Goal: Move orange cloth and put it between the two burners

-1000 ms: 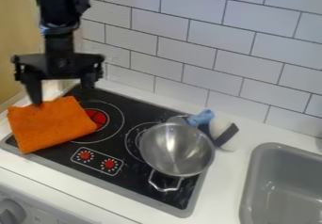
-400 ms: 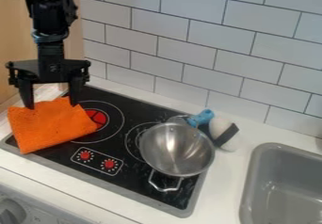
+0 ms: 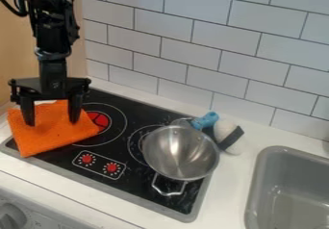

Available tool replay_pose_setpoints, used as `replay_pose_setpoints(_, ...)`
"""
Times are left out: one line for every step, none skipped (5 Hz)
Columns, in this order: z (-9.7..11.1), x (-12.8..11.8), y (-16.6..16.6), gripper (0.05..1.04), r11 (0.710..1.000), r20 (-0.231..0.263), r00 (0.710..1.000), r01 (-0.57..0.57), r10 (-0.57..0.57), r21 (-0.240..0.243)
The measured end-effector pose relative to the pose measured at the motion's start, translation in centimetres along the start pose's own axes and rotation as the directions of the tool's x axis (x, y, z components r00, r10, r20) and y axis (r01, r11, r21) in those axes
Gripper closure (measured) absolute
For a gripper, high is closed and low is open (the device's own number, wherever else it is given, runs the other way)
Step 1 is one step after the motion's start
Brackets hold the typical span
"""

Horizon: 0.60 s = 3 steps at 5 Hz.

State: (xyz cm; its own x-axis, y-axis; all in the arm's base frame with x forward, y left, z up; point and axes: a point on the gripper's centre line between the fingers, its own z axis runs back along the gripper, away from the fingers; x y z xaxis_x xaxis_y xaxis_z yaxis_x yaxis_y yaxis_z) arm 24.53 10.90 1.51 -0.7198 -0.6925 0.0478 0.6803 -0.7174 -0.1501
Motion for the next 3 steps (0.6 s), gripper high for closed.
replay_pose_setpoints(-0.8, 0.0, 0.1, 0.085, 1.0, 0.016, 1.0, -0.001, 0.001, -0.009)
replay_pose_setpoints(-0.9, -0.4, 0.3, 0.085, 1.0, 0.008, 1.0, 0.004, -0.004, -0.003)
replay_pose_setpoints(-1.2, -0.4, 1.2, 0.085, 0.998, -0.03, 1.0, -0.001, 0.003, 0.065)
